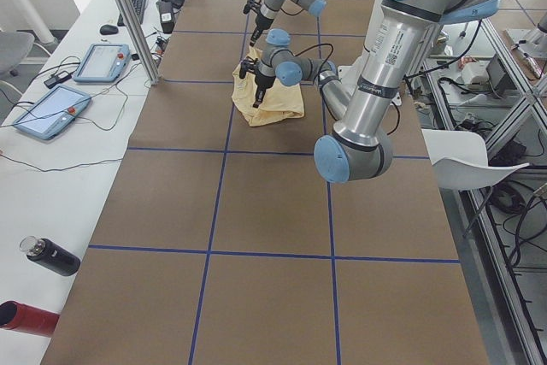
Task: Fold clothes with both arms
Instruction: 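Release the hem and raise both grippers away from the shirt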
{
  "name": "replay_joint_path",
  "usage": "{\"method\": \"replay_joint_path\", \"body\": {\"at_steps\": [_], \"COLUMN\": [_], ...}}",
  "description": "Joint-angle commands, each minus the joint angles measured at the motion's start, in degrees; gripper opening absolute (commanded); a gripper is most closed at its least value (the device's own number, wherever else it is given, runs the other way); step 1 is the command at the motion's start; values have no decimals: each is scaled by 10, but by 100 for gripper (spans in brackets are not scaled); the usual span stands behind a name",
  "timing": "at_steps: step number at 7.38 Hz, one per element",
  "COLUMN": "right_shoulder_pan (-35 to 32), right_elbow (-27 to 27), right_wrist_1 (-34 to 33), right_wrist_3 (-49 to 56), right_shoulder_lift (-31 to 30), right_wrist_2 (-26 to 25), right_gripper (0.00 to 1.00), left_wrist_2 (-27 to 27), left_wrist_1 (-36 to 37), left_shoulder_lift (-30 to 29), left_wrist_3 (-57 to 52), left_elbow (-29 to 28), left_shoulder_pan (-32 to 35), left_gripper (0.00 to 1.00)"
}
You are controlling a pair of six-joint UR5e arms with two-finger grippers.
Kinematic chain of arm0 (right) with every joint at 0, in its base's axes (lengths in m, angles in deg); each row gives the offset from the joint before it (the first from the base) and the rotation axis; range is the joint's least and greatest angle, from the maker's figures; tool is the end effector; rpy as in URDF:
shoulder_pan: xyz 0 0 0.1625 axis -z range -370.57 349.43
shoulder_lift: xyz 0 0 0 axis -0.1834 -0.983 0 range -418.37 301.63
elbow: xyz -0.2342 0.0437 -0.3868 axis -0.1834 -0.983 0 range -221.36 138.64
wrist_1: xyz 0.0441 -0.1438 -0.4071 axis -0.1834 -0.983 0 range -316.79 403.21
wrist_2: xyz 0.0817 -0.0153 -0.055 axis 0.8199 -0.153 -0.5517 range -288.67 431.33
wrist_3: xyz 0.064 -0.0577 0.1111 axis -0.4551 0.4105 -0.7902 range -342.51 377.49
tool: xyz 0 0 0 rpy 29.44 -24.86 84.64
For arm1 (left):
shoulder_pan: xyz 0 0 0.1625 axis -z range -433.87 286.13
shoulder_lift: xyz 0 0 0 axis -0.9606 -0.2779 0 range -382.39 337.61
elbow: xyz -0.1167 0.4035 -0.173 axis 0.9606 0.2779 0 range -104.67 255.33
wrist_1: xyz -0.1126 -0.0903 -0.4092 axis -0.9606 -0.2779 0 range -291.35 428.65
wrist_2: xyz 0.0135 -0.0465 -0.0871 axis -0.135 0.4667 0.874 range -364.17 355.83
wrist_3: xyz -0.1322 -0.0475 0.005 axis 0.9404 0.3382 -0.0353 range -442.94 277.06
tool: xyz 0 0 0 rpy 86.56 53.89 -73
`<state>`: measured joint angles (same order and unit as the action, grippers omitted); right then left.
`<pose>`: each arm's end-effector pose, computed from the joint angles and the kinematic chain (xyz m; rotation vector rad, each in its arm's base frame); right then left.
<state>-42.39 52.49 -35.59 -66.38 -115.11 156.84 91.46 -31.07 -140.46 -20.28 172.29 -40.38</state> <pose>-0.5608 -0.5179 0.3120 0.3469 -0.7800 0.4544 0.5356 -0.4975 0.3555 0.3147 0.7203 -0.0634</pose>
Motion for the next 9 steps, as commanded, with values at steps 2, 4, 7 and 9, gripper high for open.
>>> {"method": "replay_joint_path", "body": {"at_steps": [2, 4, 7, 9], "right_shoulder_pan": [-10, -13, -38, -80], "right_elbow": [-28, -55, -60, -34], "right_wrist_1": [12, 13, 13, 15], "right_wrist_3": [-1, -4, 21, 91], "right_shoulder_lift": [19, 36, 39, 17], "right_wrist_2": [-1, -1, 30, 119], "right_gripper": [0, 0, 100, 100], "left_wrist_2": [-7, -7, -4, 2], "left_wrist_1": [-28, -28, -31, -32], "left_shoulder_lift": [-3, -3, -3, 32], "left_wrist_3": [-36, -47, -89, -114], "left_elbow": [-34, -34, -20, 61], "left_shoulder_pan": [5, 12, 24, 31], "left_gripper": [0, 0, 100, 100]}}
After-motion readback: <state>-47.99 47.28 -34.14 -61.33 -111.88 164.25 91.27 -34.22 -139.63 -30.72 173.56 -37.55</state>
